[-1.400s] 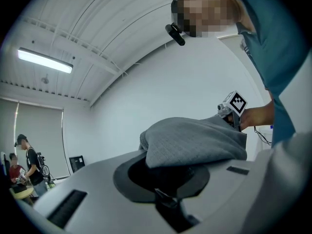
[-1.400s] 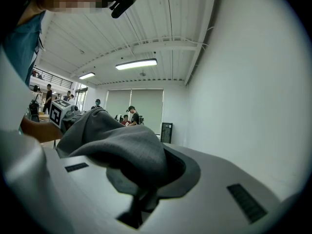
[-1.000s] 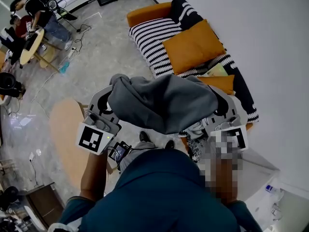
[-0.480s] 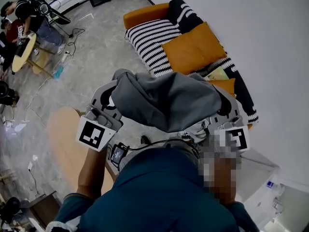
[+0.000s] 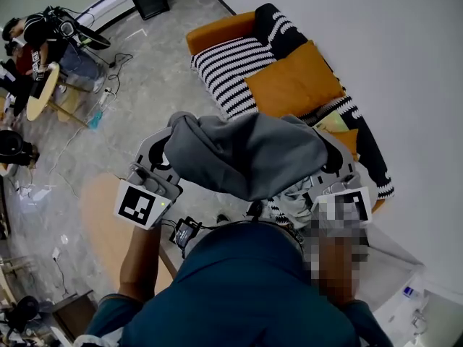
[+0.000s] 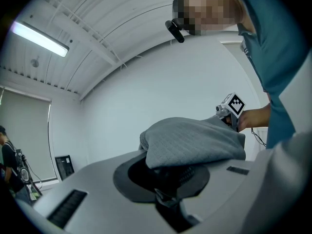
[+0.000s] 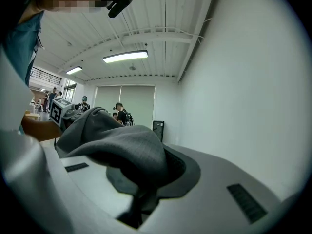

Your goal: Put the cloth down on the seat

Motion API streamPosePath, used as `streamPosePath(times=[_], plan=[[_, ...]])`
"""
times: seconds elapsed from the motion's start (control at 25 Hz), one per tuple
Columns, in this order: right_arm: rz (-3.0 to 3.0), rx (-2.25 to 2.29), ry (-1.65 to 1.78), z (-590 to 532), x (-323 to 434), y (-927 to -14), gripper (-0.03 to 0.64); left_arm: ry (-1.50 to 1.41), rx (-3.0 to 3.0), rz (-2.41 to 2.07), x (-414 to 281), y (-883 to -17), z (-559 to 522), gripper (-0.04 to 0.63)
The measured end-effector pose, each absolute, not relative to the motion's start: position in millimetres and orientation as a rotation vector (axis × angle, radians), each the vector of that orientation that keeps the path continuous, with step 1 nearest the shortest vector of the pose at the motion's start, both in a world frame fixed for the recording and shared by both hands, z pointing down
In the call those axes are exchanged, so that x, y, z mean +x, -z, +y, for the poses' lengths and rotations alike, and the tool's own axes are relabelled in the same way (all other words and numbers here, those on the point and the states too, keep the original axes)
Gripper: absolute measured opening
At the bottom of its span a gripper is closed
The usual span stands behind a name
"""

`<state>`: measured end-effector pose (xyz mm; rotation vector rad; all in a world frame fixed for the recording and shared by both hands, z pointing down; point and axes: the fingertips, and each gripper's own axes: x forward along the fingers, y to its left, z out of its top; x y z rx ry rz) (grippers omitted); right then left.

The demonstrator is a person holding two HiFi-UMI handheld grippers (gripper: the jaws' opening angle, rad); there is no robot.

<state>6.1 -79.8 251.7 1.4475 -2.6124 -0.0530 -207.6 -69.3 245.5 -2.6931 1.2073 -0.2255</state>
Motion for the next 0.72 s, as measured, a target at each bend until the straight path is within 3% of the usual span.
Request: streamPosePath(times=[0.72], plan=[[-2.579,1.49,0.023,-159,10,-257,0.04,0.253,-2.691,1.139,-203,-247,-166,0.05]])
